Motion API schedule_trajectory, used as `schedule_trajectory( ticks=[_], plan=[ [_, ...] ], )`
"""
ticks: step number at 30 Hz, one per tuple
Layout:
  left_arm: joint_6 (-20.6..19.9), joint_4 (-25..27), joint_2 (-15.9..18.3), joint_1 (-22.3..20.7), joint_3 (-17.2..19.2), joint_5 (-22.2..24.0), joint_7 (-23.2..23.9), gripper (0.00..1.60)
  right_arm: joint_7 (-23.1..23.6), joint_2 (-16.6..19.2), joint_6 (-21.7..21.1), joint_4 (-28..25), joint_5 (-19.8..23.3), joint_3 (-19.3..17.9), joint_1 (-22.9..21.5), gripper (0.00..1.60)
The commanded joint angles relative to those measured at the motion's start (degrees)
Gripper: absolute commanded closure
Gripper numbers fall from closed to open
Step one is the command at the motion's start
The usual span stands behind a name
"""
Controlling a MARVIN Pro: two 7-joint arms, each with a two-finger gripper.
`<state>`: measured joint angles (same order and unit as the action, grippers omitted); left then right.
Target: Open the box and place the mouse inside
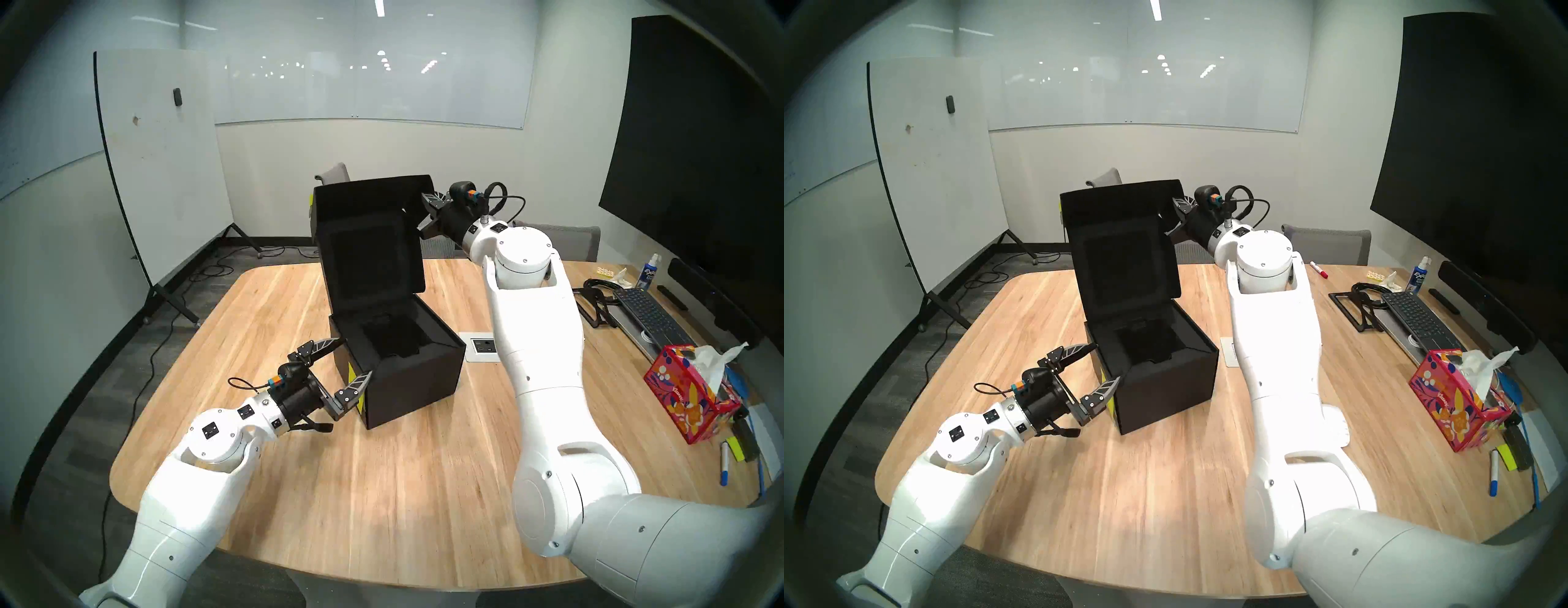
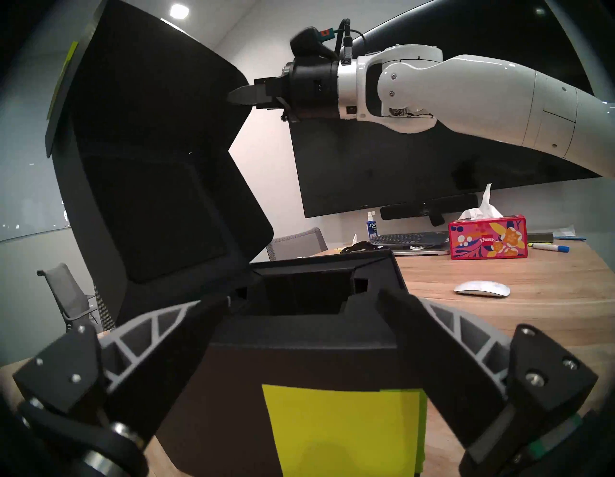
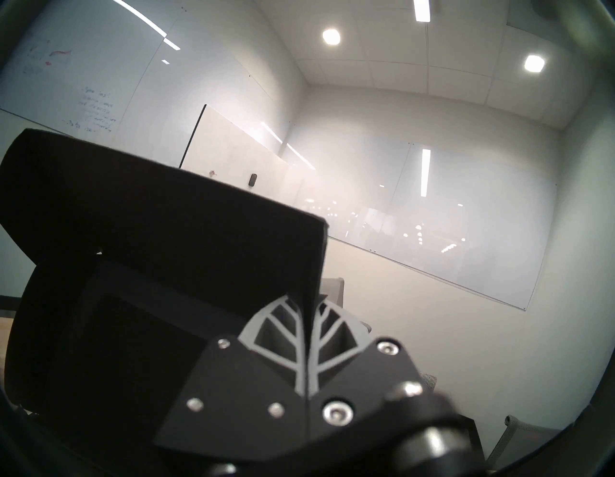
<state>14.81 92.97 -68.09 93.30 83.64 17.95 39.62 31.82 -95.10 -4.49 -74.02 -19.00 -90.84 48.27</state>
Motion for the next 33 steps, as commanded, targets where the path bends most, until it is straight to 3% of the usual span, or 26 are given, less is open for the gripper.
schedule_trajectory(
  ticks=[1, 13, 28, 29, 30, 33],
  plan=[
    [0.13, -0.94, -0.08, 0.51, -0.65, -0.44, 0.17, 0.06, -1.00, -0.72, 1.78, 2.49, -0.12, 0.43, -3.42, 1.60],
    [0.42, -1.69, -0.30, 0.05, -0.88, -0.25, 0.21, 0.16, -1.10, -0.37, 2.52, 5.22, -1.24, 0.70, -3.44, 1.60],
    [0.46, -1.32, -0.92, -0.12, -1.76, -0.24, 0.22, 0.36, -0.42, -0.35, 2.13, 0.25, -1.37, -0.04, -3.27, 1.60],
    [0.50, -1.38, -0.99, -0.16, -1.87, -0.29, 0.21, 0.41, -0.32, -0.37, 2.14, -0.11, -1.55, 0.11, -3.19, 1.37],
    [0.55, -1.43, -1.03, -0.19, -1.97, -0.35, 0.18, 0.44, -0.25, -0.55, 1.90, -0.53, -1.55, 0.08, -3.06, 0.06],
    [0.58, -1.52, -1.07, -0.24, -2.14, -0.45, 0.08, 0.50, -0.53, -0.84, 1.74, -1.48, -1.89, 0.14, -2.67, 0.00]
  ],
)
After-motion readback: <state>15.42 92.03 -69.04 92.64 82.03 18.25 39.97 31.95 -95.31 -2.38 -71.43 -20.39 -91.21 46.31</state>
